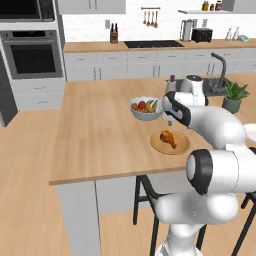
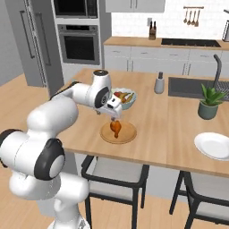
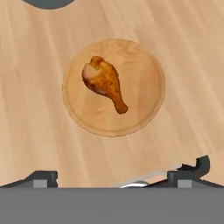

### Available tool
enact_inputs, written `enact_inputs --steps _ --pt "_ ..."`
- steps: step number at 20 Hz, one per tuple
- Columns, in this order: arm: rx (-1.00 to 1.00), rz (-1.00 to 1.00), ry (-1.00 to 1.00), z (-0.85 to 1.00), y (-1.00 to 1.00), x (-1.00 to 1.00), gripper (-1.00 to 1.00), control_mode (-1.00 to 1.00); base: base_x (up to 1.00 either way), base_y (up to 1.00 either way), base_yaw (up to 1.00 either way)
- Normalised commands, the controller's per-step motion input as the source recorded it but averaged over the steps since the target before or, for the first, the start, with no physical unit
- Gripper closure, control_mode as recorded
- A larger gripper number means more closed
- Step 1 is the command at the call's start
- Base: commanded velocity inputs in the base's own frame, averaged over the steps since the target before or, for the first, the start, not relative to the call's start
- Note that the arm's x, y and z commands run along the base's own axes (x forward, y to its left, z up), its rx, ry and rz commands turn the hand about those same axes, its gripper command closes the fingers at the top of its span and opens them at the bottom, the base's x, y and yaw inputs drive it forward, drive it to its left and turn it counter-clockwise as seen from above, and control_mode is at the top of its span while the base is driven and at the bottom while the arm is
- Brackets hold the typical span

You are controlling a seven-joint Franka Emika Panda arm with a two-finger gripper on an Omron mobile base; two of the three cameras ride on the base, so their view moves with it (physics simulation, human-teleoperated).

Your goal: Pick the chicken drumstick and squash from their plates and place them in the bowl. Then put the bowl in the fridge.

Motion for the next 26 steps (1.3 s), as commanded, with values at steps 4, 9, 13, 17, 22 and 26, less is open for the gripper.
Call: enact_inputs --steps 4,9,13,17,22,26 --pt "0.00 0.55 0.20 -0.63 0.11 0.44 -1.00 -1.00 0.00 0.00 0.00" --pt "-0.03 0.17 0.06 -0.38 0.08 0.57 -1.00 -1.00 0.00 0.00 0.00" --pt "-0.06 0.12 0.02 -0.42 0.00 0.40 -1.00 -1.00 0.00 0.00 0.00" --pt "-0.07 0.15 0.04 -0.57 -0.02 0.28 -1.00 -1.00 0.00 0.00 0.00" --pt "-0.05 0.16 0.00 -0.52 -0.14 0.24 -1.00 -1.00 0.00 0.00 0.00" --pt "-0.04 0.14 0.00 -0.46 -0.17 0.24 -1.00 -1.00 0.00 0.00 0.00"
